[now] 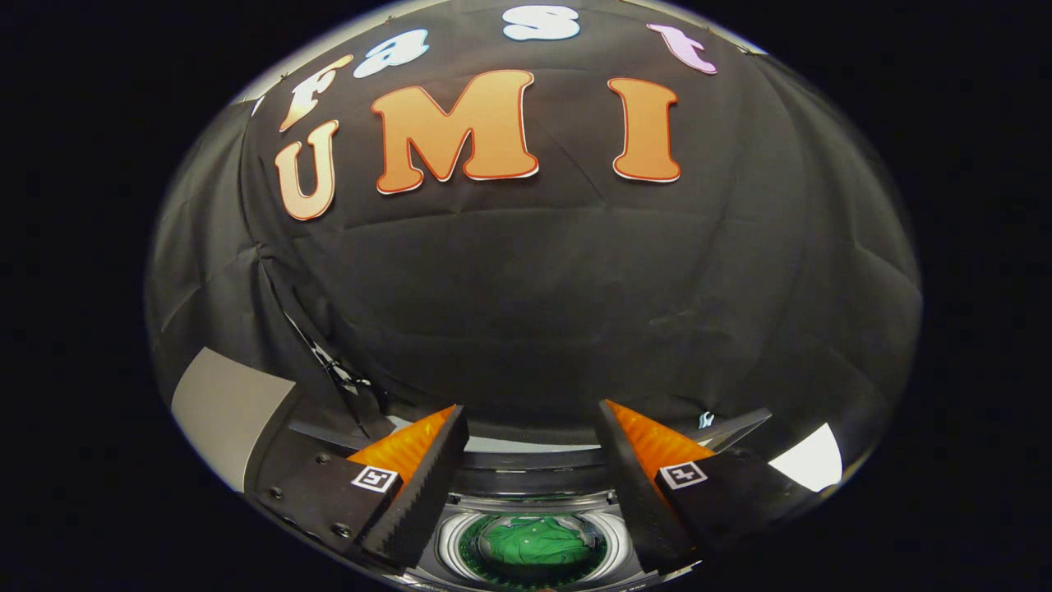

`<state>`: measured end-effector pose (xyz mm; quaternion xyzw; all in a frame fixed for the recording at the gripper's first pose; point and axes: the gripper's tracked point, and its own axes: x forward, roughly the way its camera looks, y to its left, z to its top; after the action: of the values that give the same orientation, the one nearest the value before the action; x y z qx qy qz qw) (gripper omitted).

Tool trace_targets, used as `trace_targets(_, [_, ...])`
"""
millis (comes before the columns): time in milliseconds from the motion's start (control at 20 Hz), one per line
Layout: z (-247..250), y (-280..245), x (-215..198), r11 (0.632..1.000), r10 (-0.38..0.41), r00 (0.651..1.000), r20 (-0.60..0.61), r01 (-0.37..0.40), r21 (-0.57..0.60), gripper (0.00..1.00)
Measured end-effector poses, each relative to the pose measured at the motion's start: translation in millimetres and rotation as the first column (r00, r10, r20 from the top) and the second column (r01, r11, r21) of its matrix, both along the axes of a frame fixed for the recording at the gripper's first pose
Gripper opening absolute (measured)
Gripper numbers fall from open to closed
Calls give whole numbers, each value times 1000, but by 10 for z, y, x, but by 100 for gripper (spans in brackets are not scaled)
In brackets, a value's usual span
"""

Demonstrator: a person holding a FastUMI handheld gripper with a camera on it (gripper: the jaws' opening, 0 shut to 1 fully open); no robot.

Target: Put the clothes into the washing machine and then close the washing machine lid.

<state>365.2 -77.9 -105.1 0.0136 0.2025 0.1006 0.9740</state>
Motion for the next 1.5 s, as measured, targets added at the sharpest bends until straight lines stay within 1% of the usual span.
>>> trace_targets(500, [-191, -88, -590, 1000, 7, 999, -39, -7, -5, 100])
trace_targets(650, [-443, -135, -890, 1000, 18, 991, -131, -19, -2, 100])
trace_targets(700, [-566, -158, -996, 1000, 23, 984, -176, -22, 10, 99])
trace_targets(800, [-689, -187, -1153, 999, 25, 976, -219, -15, 45, 100])
trace_targets(950, [-686, -377, -1279, 999, -6, 977, -211, 14, 37, 99])
trace_targets(1000, [-655, -432, -1298, 999, -15, 979, -204, 22, 34, 98])
trace_targets(1250, [-475, -729, -1461, 997, -71, 983, -168, 76, 28, 99])
trace_targets(1400, [-328, -877, -1524, 994, -102, 985, -141, 107, 28, 99])
trace_targets(1500, [-109, -967, -1567, 992, -121, 987, -103, 125, 32, 99])
